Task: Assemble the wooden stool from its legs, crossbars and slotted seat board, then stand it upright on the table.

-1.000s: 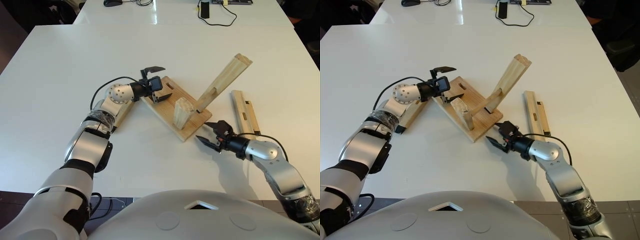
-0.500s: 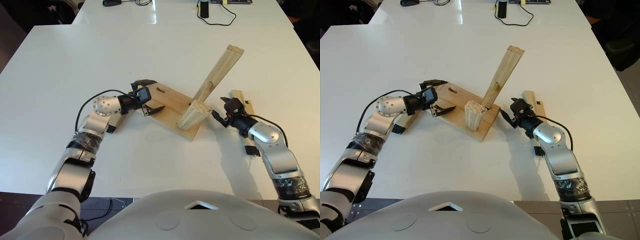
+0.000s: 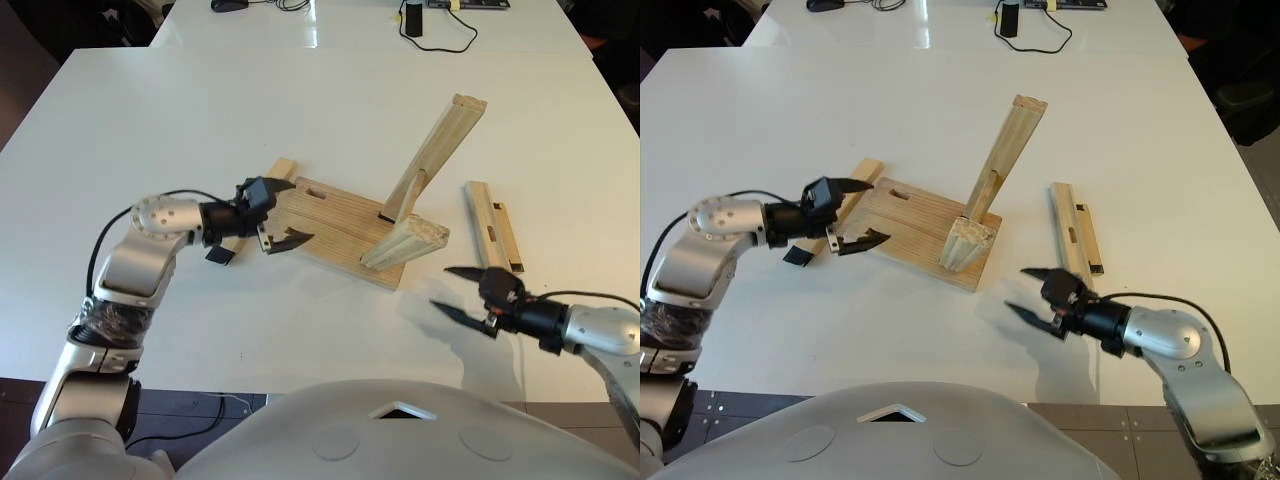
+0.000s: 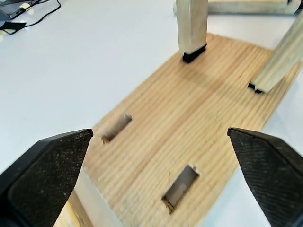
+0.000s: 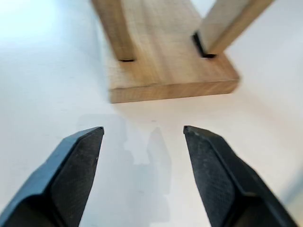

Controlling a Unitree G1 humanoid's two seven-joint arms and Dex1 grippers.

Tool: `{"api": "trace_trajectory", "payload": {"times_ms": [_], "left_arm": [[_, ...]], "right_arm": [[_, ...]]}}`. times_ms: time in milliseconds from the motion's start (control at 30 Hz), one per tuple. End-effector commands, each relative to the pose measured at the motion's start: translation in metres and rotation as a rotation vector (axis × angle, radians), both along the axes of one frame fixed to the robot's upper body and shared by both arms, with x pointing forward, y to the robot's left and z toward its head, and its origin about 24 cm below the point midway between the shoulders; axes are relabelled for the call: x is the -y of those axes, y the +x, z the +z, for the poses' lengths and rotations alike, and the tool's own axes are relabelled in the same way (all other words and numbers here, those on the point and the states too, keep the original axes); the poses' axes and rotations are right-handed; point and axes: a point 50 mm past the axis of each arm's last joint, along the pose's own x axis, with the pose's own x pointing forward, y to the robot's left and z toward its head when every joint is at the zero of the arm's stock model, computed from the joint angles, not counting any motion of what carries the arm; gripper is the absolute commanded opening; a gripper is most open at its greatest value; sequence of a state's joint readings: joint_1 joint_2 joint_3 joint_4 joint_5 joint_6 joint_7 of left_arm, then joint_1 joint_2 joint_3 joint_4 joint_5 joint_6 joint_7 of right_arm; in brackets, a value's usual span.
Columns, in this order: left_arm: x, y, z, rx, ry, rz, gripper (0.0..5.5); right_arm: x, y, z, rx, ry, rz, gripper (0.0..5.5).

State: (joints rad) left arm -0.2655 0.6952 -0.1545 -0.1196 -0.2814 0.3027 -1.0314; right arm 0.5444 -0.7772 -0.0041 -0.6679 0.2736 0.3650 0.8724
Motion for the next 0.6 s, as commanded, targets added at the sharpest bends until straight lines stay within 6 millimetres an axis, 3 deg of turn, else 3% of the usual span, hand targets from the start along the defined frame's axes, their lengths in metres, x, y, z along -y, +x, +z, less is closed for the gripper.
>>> {"api": "trace_trajectory", "payload": {"times_ms": [33, 133, 300, 433, 600], "left_arm": [[0.022, 0.052, 0.032, 0.176, -0.018, 0.012, 5.28], [0.036, 0.082, 0.012, 0.263, 0.092, 0.017, 5.28], [0.053, 0.100, -0.043, 0.306, 0.261, 0.145, 5.28], [0.048, 0.092, -0.077, 0.310, 0.367, 0.192, 5.28], [0.041, 0.074, -0.103, 0.288, 0.479, 0.040, 5.28]], "right_arm": [[-0.028, -0.005, -0.010, -0.069, 0.090, 0.055, 3.12], [-0.046, -0.008, -0.019, -0.118, 0.136, 0.103, 3.12], [-0.058, 0.005, -0.036, -0.121, 0.153, 0.034, 3.12], [-0.067, 0.012, -0.047, -0.099, 0.139, 0.010, 3.12], [-0.071, 0.033, -0.057, -0.021, 0.112, -0.149, 3.12]]}}
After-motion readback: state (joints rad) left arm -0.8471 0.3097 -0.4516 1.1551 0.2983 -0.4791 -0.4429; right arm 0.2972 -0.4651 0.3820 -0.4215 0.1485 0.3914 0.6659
